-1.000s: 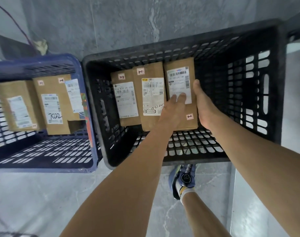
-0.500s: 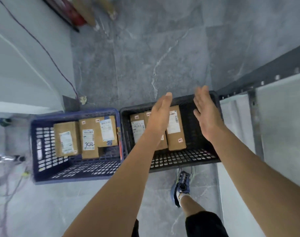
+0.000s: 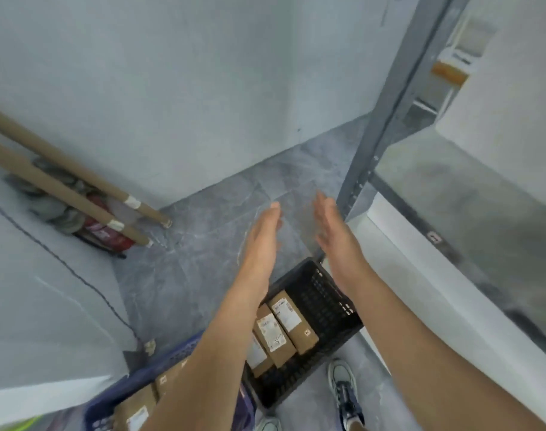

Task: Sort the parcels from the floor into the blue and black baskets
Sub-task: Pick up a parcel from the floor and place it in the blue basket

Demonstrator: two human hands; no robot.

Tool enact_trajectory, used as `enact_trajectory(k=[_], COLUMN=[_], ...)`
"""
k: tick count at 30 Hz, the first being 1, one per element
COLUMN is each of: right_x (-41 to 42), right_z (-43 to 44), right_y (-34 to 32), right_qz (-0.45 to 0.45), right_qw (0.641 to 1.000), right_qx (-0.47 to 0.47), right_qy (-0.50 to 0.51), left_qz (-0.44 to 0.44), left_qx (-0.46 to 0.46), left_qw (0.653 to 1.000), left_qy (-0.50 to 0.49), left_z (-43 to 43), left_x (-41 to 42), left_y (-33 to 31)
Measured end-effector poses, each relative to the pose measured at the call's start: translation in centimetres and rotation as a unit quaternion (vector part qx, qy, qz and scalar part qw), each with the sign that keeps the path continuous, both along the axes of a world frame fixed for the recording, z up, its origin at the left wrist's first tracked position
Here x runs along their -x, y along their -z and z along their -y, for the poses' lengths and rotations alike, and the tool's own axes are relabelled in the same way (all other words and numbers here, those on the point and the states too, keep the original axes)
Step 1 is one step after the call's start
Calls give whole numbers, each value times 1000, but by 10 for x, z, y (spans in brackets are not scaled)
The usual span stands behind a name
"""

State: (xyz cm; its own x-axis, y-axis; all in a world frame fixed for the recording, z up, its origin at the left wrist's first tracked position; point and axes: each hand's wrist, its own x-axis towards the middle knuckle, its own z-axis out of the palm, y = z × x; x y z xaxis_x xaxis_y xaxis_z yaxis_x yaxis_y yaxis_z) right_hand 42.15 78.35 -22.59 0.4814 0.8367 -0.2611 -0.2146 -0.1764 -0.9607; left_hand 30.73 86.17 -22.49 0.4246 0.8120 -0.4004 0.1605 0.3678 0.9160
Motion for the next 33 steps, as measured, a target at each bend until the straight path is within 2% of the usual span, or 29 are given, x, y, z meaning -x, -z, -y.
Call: enact_trajectory(k=[5,8,16,23,33], right_x=[5,4,-2,16,109], right_z=[57,102,264,452,711], right_y=[-94,-136,-190,-208,-209], right_qz=[8,54,93,111,126], right_qw=[993,981,930,865,737], right_qx=[-61,-79,-122,-120,-101], right_qy=[105,169,333,475,656], left_qz=[66,103,131,157,160], left_qx=[-43,-60,-102,-66,-17], left_qw=[992,977,924,865,738], left_qy=[102,174,346,472,656], left_z=[37,71,213,395,668], left_x=[-18,-33,-80,-100,-71], left_y=[-88,-130,-194,-221,-223])
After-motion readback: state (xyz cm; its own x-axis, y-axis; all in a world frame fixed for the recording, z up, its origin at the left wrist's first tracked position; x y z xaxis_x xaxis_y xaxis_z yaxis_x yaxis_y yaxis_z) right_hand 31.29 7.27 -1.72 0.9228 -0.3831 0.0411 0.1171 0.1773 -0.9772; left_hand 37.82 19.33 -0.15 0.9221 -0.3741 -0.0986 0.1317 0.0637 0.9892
